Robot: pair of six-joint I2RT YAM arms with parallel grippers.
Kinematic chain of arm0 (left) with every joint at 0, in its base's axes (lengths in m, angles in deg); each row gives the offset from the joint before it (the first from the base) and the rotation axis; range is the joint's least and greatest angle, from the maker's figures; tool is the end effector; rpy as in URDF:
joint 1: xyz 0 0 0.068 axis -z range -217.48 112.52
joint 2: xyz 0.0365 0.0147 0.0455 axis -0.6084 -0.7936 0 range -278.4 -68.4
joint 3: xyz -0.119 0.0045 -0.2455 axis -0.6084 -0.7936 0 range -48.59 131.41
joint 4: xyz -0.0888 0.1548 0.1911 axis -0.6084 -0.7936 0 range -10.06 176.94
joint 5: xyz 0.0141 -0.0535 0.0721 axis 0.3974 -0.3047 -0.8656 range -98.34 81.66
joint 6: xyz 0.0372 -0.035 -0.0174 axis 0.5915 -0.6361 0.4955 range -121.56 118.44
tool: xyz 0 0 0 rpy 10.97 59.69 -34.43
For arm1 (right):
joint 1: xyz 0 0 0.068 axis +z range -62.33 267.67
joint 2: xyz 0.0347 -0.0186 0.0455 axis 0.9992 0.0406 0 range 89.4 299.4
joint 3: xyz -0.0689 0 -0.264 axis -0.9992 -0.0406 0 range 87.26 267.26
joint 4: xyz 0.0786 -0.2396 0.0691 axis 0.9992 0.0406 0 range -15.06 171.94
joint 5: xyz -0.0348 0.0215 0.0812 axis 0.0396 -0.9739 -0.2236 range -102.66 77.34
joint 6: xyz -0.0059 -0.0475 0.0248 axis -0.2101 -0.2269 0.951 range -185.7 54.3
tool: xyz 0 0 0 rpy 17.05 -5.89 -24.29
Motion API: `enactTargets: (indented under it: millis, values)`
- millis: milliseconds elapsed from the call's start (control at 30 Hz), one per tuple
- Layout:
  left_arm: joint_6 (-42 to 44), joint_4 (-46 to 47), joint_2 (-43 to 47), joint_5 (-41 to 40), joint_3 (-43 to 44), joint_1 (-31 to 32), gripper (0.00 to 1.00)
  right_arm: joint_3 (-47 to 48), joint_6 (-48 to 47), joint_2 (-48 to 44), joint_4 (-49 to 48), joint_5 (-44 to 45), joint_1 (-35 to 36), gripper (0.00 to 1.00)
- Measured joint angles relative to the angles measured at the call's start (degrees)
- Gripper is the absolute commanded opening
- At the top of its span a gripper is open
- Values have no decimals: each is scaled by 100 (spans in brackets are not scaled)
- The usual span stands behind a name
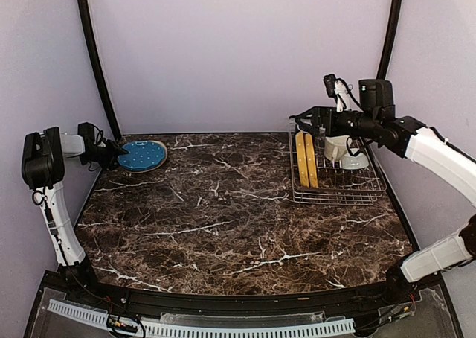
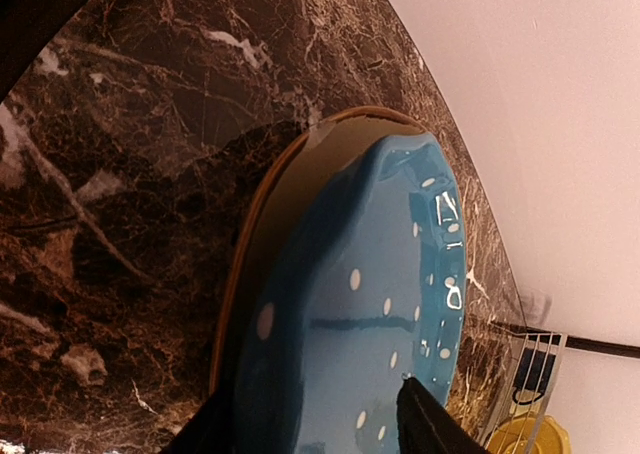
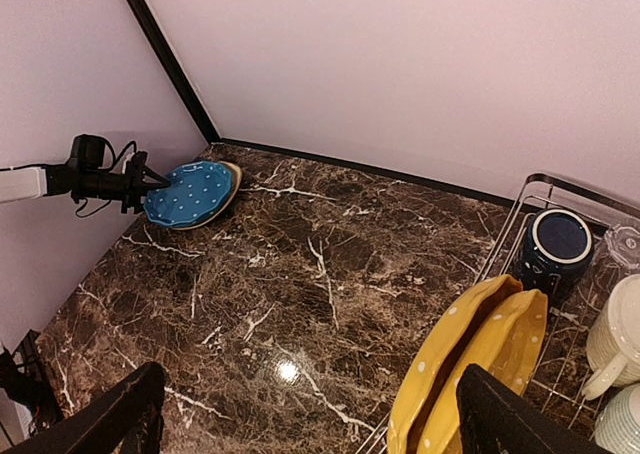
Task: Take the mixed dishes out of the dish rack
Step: Grab the plate from the dish rack.
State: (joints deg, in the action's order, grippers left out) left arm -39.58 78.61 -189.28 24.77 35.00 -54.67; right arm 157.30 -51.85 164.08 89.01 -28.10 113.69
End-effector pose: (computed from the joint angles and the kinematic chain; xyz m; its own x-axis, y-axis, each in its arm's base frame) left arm 0.4446 0.1172 0.1652 -0.6101 -0.7290 -0.3105 -0.3282 0.5891 -0.7384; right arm 0.2672 0.1409 0.3734 -0.4355 0.0443 -0.8991 -0.5615 0.7673 0.3098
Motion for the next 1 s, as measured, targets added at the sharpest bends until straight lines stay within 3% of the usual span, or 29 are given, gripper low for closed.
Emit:
enactTargets:
  millis: [200, 467, 667, 733, 900, 1000]
  values:
    - [155, -94, 2, 7, 118, 11, 69, -44, 0, -74, -2, -2, -48, 99]
    - [387, -431, 2, -330, 297, 22, 69, -63, 7, -72, -11, -17, -66, 99]
    - [505, -678, 13, -699, 339, 9, 76, -151, 26, -68, -28, -22, -66, 99]
    - [522, -717, 17, -772, 339, 9, 73, -168, 31, -66, -31, -22, -66, 99]
    - [560, -793, 26, -863, 339, 11, 47, -177, 48, -63, -33, -13, -66, 99]
    - [597, -809, 31, -883, 339, 50, 38, -181, 101, -63, -26, 66, -66, 99]
